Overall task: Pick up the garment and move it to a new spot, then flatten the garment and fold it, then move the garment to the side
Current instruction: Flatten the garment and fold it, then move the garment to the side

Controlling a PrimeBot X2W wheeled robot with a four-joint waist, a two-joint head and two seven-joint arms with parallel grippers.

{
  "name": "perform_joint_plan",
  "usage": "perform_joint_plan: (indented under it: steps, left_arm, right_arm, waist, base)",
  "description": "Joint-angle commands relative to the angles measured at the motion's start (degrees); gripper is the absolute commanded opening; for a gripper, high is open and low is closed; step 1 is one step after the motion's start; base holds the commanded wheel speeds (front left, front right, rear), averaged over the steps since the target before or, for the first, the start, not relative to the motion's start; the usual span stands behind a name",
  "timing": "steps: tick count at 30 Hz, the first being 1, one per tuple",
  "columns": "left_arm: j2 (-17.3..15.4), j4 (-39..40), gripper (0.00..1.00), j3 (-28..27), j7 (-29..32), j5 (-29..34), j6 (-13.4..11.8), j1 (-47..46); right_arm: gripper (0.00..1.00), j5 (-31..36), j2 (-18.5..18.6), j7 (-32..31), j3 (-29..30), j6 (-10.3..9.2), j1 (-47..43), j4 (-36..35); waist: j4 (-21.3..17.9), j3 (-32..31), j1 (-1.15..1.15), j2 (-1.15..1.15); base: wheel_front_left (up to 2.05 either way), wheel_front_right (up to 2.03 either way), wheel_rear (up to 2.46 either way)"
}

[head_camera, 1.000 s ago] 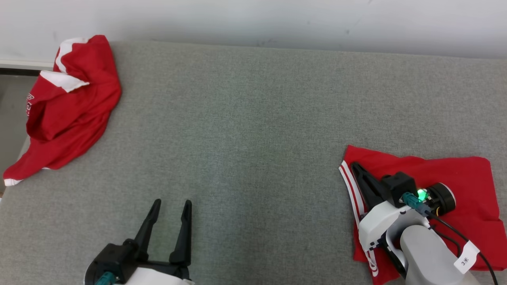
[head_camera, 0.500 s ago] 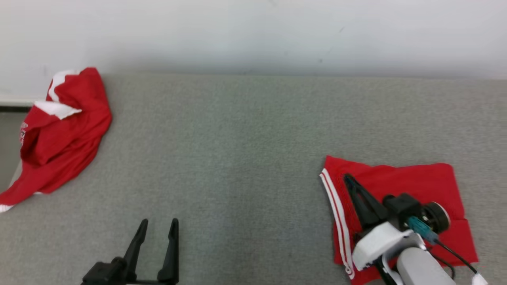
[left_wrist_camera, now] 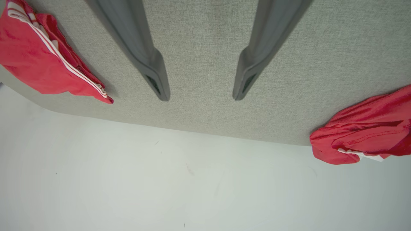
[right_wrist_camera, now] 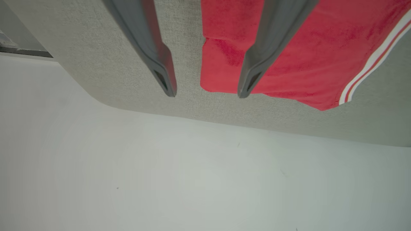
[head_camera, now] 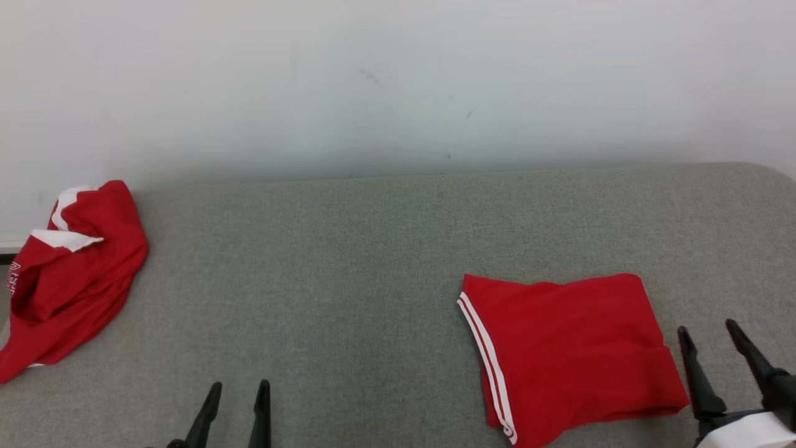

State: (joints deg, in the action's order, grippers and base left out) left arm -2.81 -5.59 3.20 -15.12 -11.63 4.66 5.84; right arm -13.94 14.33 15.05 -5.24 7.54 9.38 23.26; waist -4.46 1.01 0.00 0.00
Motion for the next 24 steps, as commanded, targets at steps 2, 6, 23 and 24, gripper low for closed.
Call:
perform_joint_plan:
  steps: [2, 6, 23, 24]
  left_arm:
    - [-0.2, 0.1, 1.00, -0.4, 0.0, 0.7, 0.0, 1.0]
    - [-0.2, -0.2, 1.00, -1.0, 0.0, 1.2, 0.3, 2.2]
    - [-0.2, 0.6, 1.00, -1.7, 0.0, 1.9, 0.0, 4.2]
    - [-0.2, 0.6, 1.00, -1.7, 0.0, 1.9, 0.1, 4.2]
  right_arm:
    - [1.00, -1.2, 0.6, 0.1, 1.9, -0.11, -2.2, -1.6]
    - [1.00, -2.6, 0.9, 0.1, 4.4, -0.11, -6.2, -4.4]
    - [1.00, -4.4, -0.5, 0.1, 5.8, -0.11, -9.8, -3.4]
    - [1.00, -4.6, -0.5, 0.1, 5.7, -0.11, -9.4, -3.4]
  waist:
    - [0.0, -0.5, 0.00, 0.00]
    - [0.1, -1.5, 0.00, 0.00]
    - [-1.1, -3.8, 0.00, 0.00]
    - [-1.1, -3.7, 0.00, 0.00]
  base:
    - [0.00, 0.00, 0.00]
    - [0.00, 0.00, 0.00]
    - [0.00, 0.00, 0.00]
    - [0.00, 0.00, 0.00]
